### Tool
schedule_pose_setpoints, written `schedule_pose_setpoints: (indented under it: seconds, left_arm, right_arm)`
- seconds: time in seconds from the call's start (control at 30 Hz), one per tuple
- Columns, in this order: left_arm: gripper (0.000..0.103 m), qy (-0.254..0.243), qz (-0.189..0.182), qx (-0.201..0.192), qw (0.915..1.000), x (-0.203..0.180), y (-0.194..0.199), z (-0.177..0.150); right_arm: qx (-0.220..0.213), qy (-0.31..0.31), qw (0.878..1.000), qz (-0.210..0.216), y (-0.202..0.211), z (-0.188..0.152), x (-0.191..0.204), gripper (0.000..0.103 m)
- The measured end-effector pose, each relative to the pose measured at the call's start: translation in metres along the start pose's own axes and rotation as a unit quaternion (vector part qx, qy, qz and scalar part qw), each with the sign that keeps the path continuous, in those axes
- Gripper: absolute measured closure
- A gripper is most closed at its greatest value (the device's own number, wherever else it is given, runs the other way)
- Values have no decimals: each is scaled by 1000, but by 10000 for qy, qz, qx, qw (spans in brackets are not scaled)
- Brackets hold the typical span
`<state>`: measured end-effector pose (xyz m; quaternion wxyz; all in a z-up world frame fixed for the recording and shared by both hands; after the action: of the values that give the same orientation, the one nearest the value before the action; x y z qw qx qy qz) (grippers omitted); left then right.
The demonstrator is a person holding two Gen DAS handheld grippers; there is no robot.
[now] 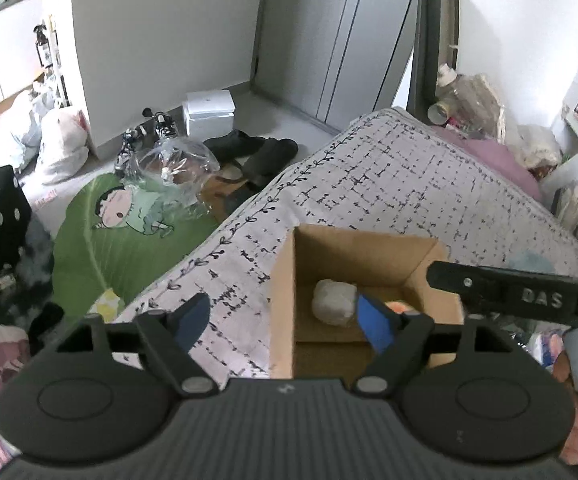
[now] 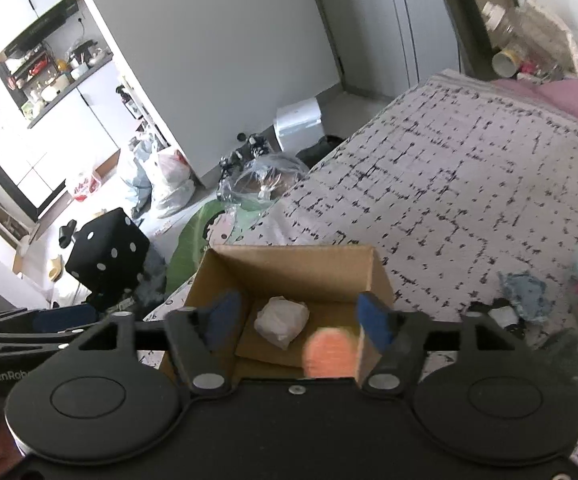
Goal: Organize soft objects
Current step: 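Open both tools to drop the cloth and burger into the box, then move both tools back toward the plastic bag and printed carton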
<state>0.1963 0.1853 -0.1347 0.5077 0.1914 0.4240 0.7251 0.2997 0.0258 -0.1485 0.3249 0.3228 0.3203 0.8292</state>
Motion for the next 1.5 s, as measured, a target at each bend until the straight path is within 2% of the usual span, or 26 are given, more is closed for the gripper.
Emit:
schedule_pose_setpoints:
  seconds: [0.07, 0.23, 0.4, 0.7, 0.8, 1.07, 1.5]
  left_arm:
    - [18, 108, -39, -1, 9999, -2, 4, -1]
    - [9, 9, 97, -88, 9999, -10, 15, -6]
    - [0, 6, -84, -127, 9999, -23, 27, -13]
    - [0, -3, -210, -282, 9994, -37, 60, -20]
    - [0, 58, -415, -337, 9986, -39, 72, -23]
    - [0, -11, -209, -670, 9975, -29, 97, -24]
    - [0, -621, -252, -557, 9962, -51, 118, -35]
  right_arm:
    - [-43, 7, 10000, -21, 9, 0, -4, 29]
    - [-161, 86, 9998, 57, 37, -4, -13, 15]
    - [-290, 129, 9995, -49, 64, -8, -26, 10]
    - [-399, 61, 9990, 191, 97, -15, -28, 0]
    - [-511, 68, 9983, 254, 109, -16, -27, 0]
    - [-567, -162, 9977, 320, 131, -21, -43, 0]
    - [-595, -2, 9981, 126, 164, -41, -63, 0]
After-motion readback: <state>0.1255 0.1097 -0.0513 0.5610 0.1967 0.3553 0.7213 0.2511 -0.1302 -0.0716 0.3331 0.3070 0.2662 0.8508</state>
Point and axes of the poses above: each gripper's, at about its wrist camera, not at the fingertips, and y roughly against the way its jaws point, x to its left, z to its top, the point moved 10 cm from there along -y, roughly the way its jaws point, and after that the axes turned 4 degrees about x, right-handed, at the moved point
